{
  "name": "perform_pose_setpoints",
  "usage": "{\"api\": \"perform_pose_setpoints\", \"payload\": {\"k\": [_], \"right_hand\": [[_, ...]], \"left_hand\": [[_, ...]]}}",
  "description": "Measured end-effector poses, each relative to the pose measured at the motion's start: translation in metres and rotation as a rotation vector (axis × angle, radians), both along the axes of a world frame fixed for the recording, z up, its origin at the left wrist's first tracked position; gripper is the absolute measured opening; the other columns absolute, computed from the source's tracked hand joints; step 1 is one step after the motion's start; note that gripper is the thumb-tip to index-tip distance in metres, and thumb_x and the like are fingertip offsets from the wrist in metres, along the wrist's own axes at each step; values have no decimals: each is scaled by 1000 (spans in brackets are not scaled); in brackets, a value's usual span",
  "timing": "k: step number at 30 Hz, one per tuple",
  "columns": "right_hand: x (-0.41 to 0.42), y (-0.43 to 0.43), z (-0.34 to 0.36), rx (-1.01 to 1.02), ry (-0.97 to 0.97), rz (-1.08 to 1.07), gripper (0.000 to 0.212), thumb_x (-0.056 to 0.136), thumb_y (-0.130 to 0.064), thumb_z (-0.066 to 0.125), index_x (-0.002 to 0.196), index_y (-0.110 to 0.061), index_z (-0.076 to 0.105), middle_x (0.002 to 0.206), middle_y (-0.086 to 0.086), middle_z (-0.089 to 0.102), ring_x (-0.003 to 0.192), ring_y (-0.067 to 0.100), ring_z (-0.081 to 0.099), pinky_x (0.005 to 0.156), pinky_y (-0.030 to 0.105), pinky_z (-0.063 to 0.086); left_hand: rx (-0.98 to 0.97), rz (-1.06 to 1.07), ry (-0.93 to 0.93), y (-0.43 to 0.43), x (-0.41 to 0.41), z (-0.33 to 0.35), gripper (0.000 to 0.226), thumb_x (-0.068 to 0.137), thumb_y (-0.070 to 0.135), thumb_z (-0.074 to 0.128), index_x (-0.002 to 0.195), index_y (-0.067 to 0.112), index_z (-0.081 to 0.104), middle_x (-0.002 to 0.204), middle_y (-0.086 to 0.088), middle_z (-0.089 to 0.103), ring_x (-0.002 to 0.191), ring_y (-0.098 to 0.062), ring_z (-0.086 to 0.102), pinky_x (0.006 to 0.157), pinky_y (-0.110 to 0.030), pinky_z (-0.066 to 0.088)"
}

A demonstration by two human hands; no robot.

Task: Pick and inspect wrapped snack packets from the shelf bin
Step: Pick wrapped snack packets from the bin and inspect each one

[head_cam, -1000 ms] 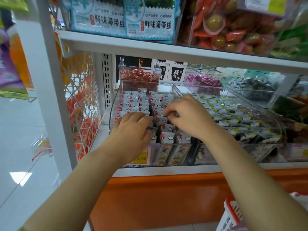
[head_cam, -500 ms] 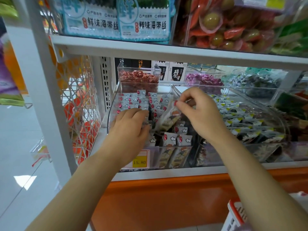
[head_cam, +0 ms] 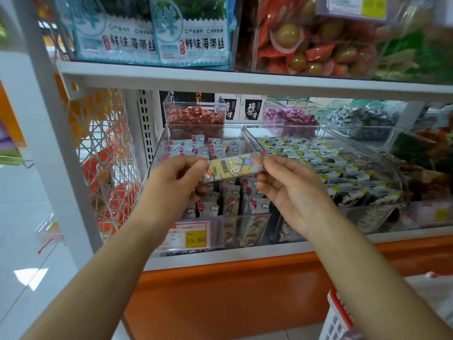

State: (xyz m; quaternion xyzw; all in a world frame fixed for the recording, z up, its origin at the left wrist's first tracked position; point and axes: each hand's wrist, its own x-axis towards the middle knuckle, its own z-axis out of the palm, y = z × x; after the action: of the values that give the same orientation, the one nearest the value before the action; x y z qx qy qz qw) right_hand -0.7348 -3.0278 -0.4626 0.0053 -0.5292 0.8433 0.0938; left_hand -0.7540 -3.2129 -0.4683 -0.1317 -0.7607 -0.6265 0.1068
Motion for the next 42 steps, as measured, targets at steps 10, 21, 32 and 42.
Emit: {"api": "perform_pose_setpoints", "payload": {"k": [10,21,32,42], "right_hand": [[2,0,1,-138,-46,176,17,76,10,55,85,-1,64,74,10,69,62,15,68,59,21,56],[2,3,2,-209,-48,42,16,85,10,52,88,-2,61,63,7,67,56,14,66,52,22,55],[0,4,-1,-150,3,0,21,91,11,44,104,2,57,77,12,62,59,16,67,56,24,56],[1,0,-5,233,77,-126,4,85,-8,63,82,-8,63,98,23,58,76,22,63,62,27,56]], "left_hand": [[615,-127,-316,-8,-5,4,33,90,23,55,58,13,53,53,0,53,50,-7,55,48,-14,48],[617,-181,-326,-1,0,5,23,87,0,53,69,8,65,57,0,60,51,-6,59,50,-13,50],[542,-264,-316,-2,0,6,16,86,-7,51,98,1,58,78,-8,56,61,-10,65,55,-16,53],[386,-194,-276,-5,2,4,15,88,9,57,95,18,68,105,-17,62,78,-18,64,62,-21,54]]}}
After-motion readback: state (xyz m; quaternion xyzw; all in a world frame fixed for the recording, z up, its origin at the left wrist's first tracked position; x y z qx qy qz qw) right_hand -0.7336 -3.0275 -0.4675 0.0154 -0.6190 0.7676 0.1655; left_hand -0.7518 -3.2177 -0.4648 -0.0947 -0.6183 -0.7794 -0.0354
